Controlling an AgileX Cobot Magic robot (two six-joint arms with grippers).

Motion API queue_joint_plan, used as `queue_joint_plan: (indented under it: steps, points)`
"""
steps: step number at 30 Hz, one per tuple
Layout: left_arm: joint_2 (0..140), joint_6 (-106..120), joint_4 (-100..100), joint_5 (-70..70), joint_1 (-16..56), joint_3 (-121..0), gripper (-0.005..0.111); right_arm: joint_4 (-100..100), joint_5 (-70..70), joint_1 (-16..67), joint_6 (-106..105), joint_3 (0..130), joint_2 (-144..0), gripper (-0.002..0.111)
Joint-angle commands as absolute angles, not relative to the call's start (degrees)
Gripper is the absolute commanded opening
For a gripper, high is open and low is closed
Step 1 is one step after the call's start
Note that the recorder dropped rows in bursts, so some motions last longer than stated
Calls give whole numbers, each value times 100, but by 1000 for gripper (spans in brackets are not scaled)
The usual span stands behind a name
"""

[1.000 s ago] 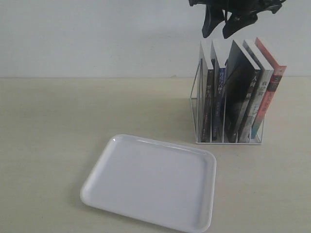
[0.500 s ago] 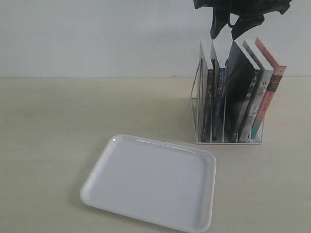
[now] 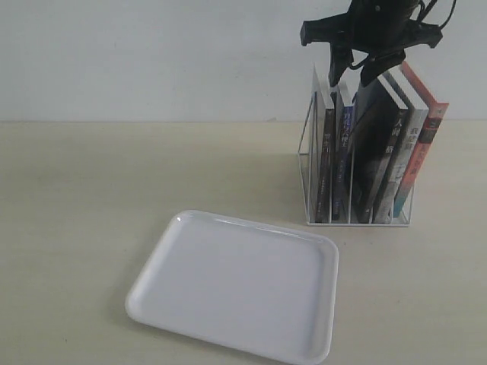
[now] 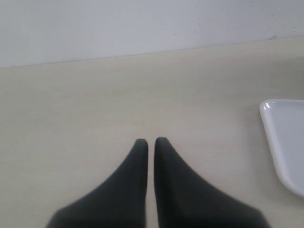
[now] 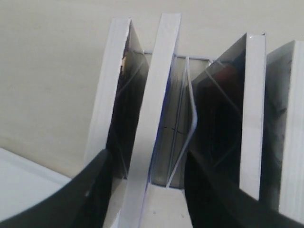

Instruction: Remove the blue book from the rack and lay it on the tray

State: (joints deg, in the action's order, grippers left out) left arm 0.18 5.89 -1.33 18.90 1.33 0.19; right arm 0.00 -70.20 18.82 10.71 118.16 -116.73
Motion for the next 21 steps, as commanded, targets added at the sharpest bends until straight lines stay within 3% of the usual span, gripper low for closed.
queue_joint_plan:
  steps: [1, 13, 18, 21]
  points:
    - [0, 602, -146, 1800, 122, 0, 5, -57, -6996, 1888, 1060, 11846, -11664, 46]
    - [0, 602, -146, 1800, 122, 0, 5, -81, -6996, 1888, 1071, 11715, -11954, 45]
    - [0, 602, -146, 1800, 122, 0, 5, -81, -6996, 1888, 1085, 11715, -11954, 24]
    - [0, 602, -146, 1800, 122, 0, 5, -81, -6996, 1888, 1059, 11715, -11954, 21]
